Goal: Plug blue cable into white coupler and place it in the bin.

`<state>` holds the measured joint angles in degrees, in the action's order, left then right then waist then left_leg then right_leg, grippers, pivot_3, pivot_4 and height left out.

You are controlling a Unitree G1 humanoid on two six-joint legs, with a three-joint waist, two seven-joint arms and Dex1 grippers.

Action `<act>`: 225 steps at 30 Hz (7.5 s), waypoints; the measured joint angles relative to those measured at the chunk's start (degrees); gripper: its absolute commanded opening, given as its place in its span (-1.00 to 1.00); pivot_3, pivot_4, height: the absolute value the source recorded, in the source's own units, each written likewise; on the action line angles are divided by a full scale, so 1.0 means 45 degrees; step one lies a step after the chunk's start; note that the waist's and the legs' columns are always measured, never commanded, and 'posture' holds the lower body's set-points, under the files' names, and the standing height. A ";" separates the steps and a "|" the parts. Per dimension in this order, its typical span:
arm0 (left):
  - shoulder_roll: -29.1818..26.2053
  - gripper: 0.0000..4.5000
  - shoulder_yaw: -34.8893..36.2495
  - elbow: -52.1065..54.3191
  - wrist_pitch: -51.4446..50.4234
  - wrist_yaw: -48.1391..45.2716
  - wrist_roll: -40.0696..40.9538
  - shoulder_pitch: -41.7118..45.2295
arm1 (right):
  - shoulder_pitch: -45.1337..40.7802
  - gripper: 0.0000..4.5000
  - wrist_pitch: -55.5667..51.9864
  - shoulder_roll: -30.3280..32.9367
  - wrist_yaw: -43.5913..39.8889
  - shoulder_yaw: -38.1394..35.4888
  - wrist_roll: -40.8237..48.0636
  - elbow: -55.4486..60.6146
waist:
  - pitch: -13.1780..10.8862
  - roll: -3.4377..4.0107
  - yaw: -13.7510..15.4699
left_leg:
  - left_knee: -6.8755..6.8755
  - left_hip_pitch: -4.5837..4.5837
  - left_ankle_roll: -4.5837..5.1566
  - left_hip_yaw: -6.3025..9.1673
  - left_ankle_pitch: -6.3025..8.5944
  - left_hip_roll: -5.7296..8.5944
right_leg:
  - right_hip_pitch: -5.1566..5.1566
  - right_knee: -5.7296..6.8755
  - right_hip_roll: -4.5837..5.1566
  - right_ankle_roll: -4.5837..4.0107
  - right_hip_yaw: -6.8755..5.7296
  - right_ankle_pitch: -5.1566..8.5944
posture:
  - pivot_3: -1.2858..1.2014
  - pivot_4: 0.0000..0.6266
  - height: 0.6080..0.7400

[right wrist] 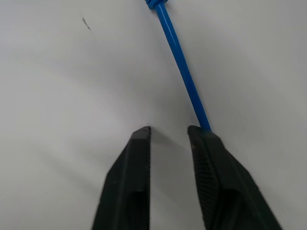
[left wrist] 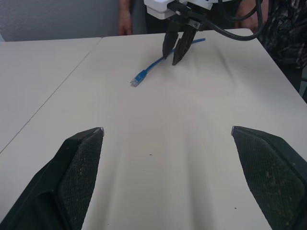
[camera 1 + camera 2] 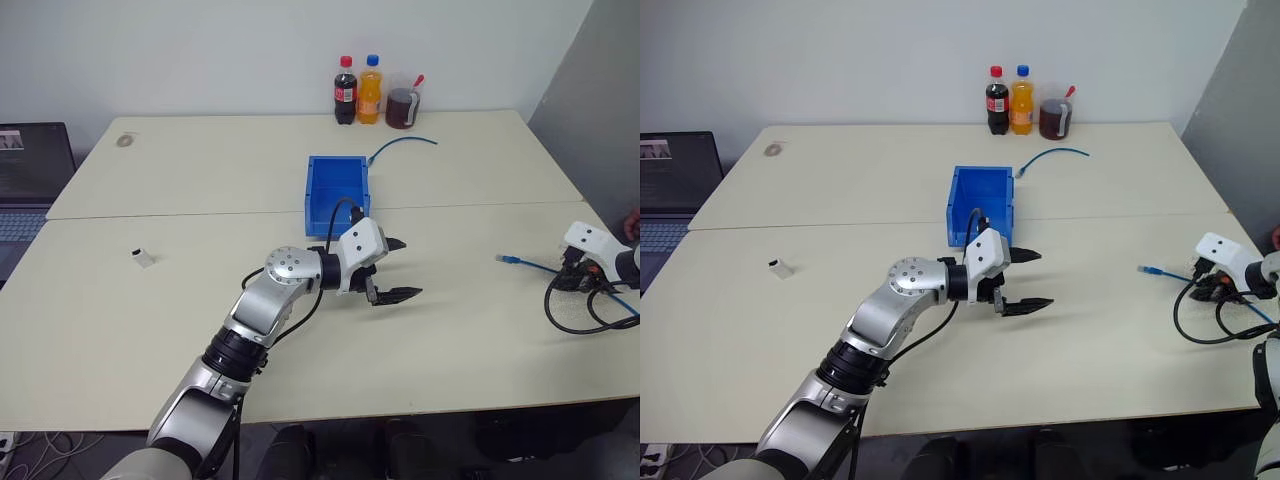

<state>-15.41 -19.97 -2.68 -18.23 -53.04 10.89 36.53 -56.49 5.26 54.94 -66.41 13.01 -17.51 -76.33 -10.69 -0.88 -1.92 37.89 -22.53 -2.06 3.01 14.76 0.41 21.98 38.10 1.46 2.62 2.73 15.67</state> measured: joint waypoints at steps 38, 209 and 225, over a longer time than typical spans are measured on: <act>-0.0369 1.00 0.0396 0.1218 -0.0520 0.0533 0.0099 -0.1073 | -0.1562 0.88 -0.2530 -0.1440 -0.0246 -0.0508 -0.0454 -0.0371 | -0.0002 0.0038 0.0018 | 0.0001 -0.0050 0.0001 0.0008 0.0000 0.0000 | 0.0044 0.0015 0.0003 -0.0002 -0.0021 -0.0007 | 0.03 -0.52 1.00; -0.1320 -0.95 0.5866 -0.1020 -1.3477 0.7027 2.2397 -0.1356 | 0.8378 0.97 -1.2560 -0.7940 1.5006 -0.3932 2.8512 2.2850 | -0.0019 -0.0041 0.0026 | -0.0010 -0.0070 0.0002 0.0318 -0.0002 0.0001 | 0.0093 0.0151 -0.0049 -0.0124 -0.0079 0.0075 | 0.03 -0.52 1.00; 0.0054 -0.95 0.6676 -0.0228 -1.3041 0.8437 2.2417 -0.1916 | 0.8405 -0.11 -1.1329 -0.7623 1.4738 -0.3321 2.7683 2.3040 | -0.0019 -0.0041 0.0036 | -0.0009 -0.0068 0.0002 0.0312 -0.0003 0.0003 | 0.0092 0.0148 -0.0064 -0.0119 -0.0085 0.0078 | 0.03 -0.52 1.00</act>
<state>-15.17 10.07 -3.70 -76.91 -15.08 111.77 27.91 -18.67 -45.72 20.64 -0.09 -1.93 107.06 27.35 -10.78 -1.06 -1.76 37.85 -22.84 -2.05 4.41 14.75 0.43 22.39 38.77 1.18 2.09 2.35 16.02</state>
